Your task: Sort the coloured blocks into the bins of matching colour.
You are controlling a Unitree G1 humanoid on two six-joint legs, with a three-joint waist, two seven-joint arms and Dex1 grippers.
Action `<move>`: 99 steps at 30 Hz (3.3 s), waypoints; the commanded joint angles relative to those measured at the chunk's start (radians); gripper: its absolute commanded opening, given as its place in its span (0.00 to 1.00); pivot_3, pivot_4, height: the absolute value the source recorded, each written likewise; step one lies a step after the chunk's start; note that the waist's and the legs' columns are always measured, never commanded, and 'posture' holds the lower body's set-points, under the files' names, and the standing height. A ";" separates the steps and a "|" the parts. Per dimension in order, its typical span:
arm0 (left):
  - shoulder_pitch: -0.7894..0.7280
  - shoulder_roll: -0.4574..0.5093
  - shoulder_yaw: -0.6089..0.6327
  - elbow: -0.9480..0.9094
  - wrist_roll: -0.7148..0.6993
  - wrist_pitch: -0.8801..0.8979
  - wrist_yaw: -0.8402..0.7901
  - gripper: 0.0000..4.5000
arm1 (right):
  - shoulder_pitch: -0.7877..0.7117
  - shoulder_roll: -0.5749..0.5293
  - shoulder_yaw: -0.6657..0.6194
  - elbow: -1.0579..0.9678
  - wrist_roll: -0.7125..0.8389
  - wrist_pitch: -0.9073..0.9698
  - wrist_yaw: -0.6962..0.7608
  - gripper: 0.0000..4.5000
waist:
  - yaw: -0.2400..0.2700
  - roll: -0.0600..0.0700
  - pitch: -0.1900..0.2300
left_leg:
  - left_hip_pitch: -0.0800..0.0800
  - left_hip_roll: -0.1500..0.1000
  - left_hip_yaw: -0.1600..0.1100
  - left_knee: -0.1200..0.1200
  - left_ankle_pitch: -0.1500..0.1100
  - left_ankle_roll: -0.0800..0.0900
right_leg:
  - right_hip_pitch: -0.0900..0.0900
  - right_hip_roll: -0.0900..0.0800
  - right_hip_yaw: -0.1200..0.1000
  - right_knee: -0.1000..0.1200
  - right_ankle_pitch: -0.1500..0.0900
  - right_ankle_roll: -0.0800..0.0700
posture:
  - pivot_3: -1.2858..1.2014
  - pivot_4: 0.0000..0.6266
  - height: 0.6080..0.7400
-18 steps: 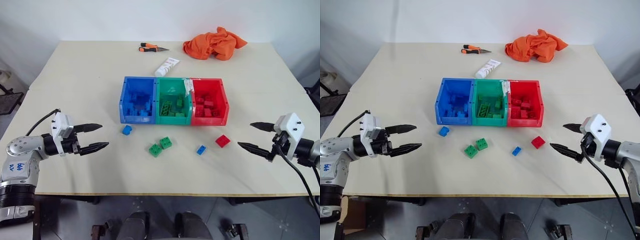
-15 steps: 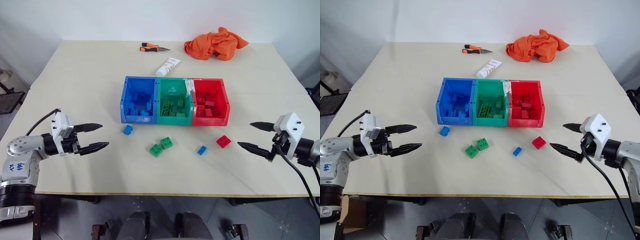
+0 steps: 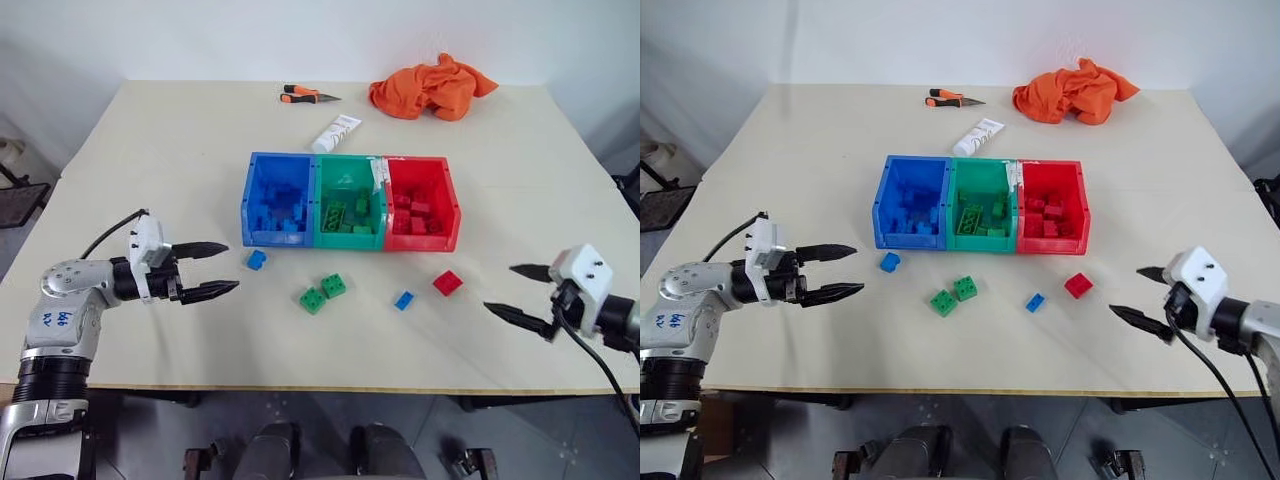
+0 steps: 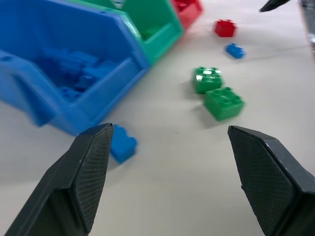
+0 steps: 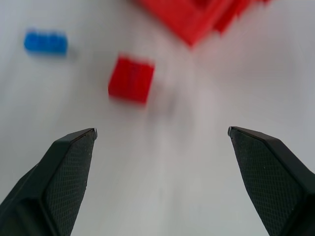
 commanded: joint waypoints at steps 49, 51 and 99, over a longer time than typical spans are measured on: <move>0.313 -0.012 0.163 -0.424 -0.121 0.115 0.192 0.88 | -0.430 0.226 0.393 0.265 -0.128 -0.033 -0.010 0.42 | -0.012 0.001 0.000 | 0.002 0.004 0.002 0.001 -0.002 -0.002 | -0.001 0.004 0.006 -0.003 0.000 0.000 | 0.52 0.24 1.00; 0.293 -0.014 0.156 -0.407 -0.118 0.111 0.189 0.88 | -0.421 0.225 0.384 0.247 -0.123 -0.030 -0.019 0.33 | -0.011 0.001 0.000 | 0.002 0.004 0.002 0.001 -0.002 -0.002 | -0.001 0.004 0.006 -0.003 0.000 0.000 | 0.52 0.24 1.00; 0.019 -0.074 0.015 -0.068 -0.024 -0.066 0.078 0.88 | -0.098 -0.009 0.044 -0.054 0.028 -0.097 0.189 0.98 | 0.013 0.003 0.002 | 0.000 0.005 0.002 0.002 -0.004 -0.002 | 0.000 0.007 0.004 -0.003 0.000 0.000 | 0.52 0.24 1.00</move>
